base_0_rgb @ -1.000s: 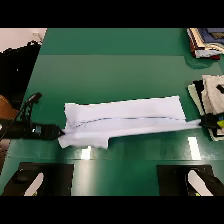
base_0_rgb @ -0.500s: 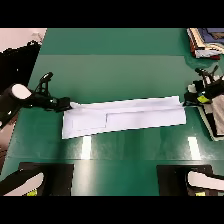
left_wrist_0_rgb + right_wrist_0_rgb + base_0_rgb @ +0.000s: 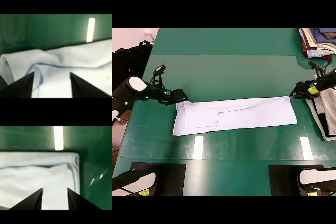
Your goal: Fold the shirts.
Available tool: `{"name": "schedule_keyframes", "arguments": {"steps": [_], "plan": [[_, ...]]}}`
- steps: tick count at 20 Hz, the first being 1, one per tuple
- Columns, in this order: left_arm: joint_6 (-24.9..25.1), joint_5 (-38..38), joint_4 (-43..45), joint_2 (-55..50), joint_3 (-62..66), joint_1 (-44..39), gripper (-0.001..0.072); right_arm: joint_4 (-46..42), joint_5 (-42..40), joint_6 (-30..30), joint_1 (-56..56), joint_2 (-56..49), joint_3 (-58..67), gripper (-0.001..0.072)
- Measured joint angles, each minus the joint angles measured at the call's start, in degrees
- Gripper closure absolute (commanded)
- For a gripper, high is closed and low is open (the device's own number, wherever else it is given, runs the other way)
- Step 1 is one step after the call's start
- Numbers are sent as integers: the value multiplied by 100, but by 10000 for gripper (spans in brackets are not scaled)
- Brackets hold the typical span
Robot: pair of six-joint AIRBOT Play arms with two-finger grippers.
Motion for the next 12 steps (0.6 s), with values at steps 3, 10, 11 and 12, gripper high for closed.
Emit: {"name": "schedule_keyframes", "arguments": {"steps": [3,10,11,12], "plan": [[17,-374,2,44,190,0,685,120,275,-247,-481,-39,-227,191],[26,-448,-352,59,289,-225,685,920,280,-964,-1084,-358,-1296,248],[24,-391,-385,39,293,-352,685,1082,291,-1040,-1040,-439,-1357,282],[13,-345,-407,15,293,-483,685,1189,271,-1123,-975,-507,-1401,371]]}}
